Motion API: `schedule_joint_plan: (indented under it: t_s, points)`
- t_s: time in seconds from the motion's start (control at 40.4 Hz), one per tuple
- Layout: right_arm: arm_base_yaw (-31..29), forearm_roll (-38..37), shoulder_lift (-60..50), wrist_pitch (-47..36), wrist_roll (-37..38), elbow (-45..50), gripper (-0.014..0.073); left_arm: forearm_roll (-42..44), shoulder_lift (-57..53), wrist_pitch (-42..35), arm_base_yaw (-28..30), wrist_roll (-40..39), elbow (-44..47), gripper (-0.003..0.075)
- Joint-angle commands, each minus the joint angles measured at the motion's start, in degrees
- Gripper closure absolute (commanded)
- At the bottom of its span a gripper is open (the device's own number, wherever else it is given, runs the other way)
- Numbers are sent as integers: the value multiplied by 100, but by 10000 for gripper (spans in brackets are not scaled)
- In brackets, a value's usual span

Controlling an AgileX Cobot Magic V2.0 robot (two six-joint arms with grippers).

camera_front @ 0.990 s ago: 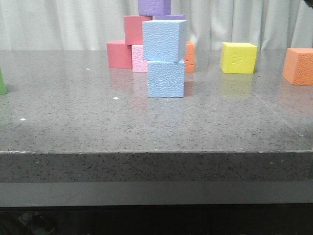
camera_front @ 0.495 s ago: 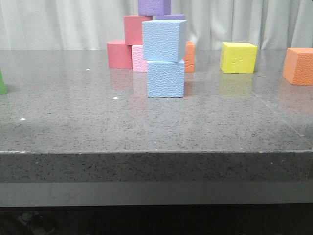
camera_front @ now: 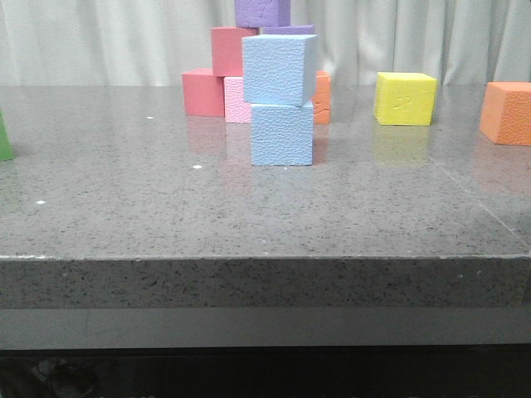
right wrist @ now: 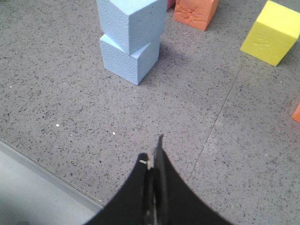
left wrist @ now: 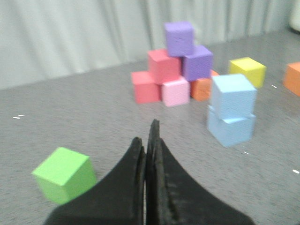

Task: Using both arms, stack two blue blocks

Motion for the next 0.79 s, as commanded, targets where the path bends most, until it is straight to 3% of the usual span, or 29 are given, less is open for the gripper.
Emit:
schedule_joint_plan:
  t_s: [0.0,0.149,0.297,0.371,0.594,0.767]
  points:
    - [-25,-115,-68,-334,-43,-152,663,-142,-452,-629,227,-52,297,739]
    - [-25,-115,-68,-334,-43,-152,663,19,-1114,-1003,419,-435,1164,739]
    - [-25,-115,-68,-334,-43,-152,663,2195,-1750,-1410,419,-3117,2113,739]
    - [-25,-115,-68,-334,-43,-152,663,2756,-2061,-1598,407,-3808,2529,739]
    - [-25,-115,-68,-334,-43,-152,663,3181,-2877,-2325,-87,-3934,3504,739]
    - [-25,-115,-68,-332,-43,-152,663,3680,-2871,-3276,-453,-4219,4006,739]
